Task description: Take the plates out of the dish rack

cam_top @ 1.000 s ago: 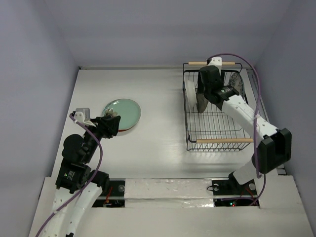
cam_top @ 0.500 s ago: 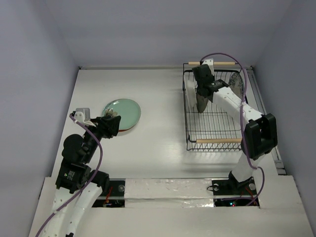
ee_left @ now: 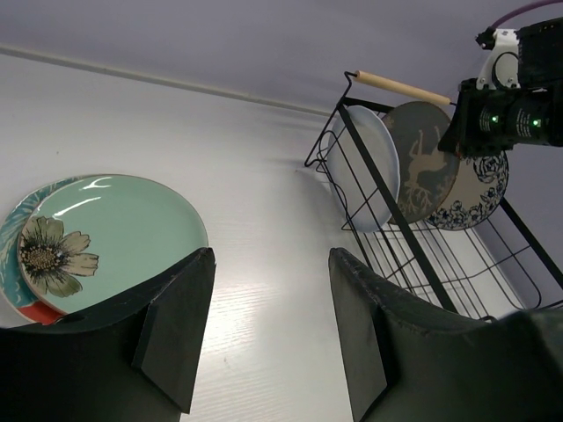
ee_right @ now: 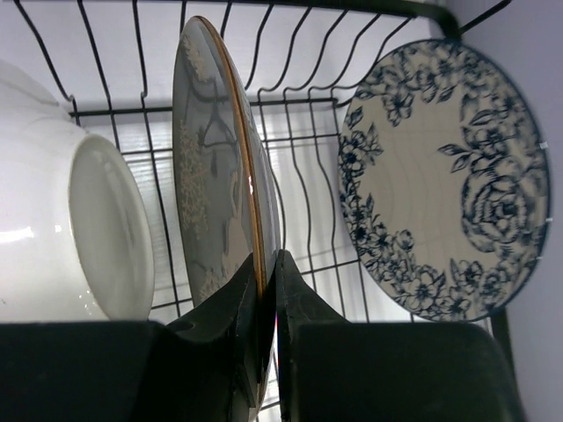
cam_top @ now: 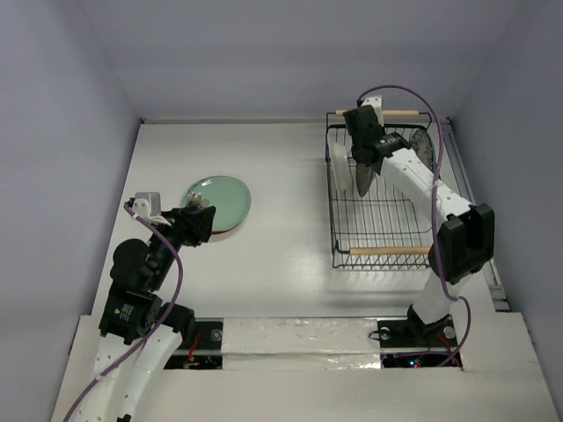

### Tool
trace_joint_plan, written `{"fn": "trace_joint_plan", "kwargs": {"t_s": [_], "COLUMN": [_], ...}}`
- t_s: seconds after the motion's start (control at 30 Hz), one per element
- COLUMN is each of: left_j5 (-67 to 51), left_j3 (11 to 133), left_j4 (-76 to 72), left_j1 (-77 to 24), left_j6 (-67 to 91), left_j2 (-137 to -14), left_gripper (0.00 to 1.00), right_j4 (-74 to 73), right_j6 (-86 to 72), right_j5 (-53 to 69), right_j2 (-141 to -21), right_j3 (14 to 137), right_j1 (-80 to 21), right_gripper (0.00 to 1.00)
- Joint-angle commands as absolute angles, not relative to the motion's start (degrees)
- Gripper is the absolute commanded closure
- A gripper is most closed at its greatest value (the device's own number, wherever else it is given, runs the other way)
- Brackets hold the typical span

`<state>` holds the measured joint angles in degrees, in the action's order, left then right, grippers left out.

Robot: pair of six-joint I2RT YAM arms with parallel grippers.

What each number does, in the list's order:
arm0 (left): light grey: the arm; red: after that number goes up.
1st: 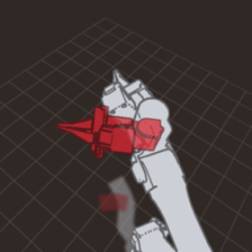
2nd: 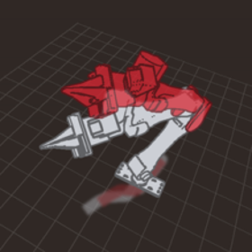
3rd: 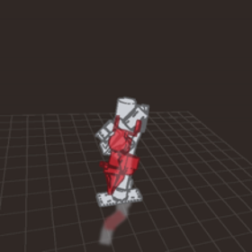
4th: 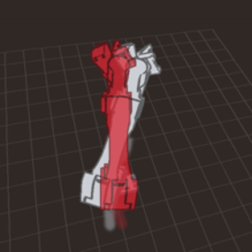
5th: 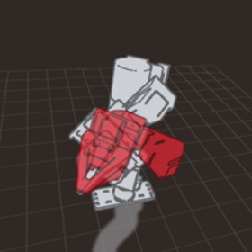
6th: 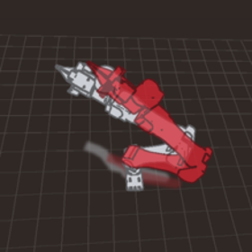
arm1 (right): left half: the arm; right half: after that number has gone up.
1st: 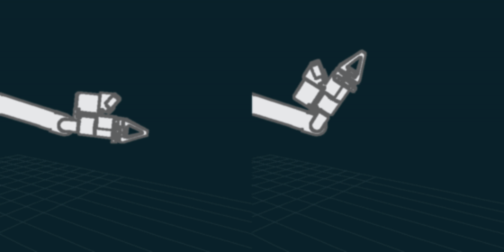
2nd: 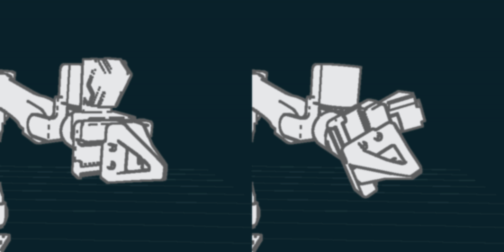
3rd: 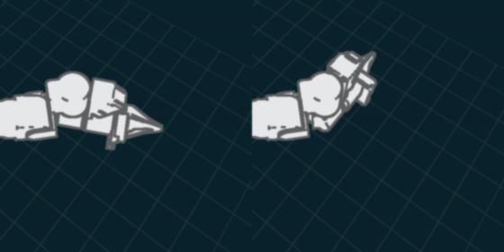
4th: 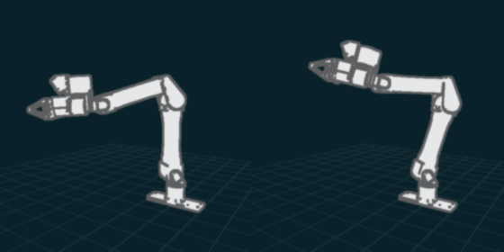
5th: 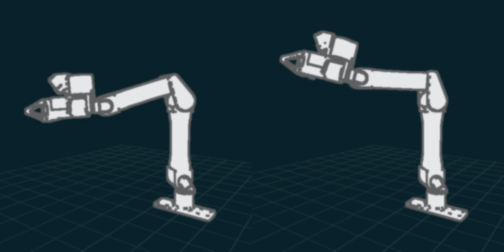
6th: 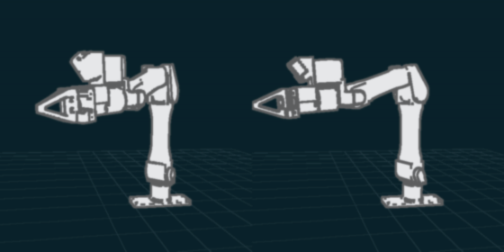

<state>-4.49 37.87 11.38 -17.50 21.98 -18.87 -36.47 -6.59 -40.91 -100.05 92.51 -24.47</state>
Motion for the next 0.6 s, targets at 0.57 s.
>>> {"fn": "trace_joint_plan", "kwargs": {"t_s": [0.57], "left_j5": [-5.19], "left_j3": [37.88], "left_j4": [8.35], "left_j1": [-17.05], "left_j6": [21.88], "left_j2": [-18.28], "left_gripper": [0.48], "right_j4": [-27.79], "right_j6": [-8.69], "right_j5": [-37.5], "right_j2": [-71.82], "right_j3": [98.88], "right_j1": [-24.96], "right_gripper": [1.0]}}
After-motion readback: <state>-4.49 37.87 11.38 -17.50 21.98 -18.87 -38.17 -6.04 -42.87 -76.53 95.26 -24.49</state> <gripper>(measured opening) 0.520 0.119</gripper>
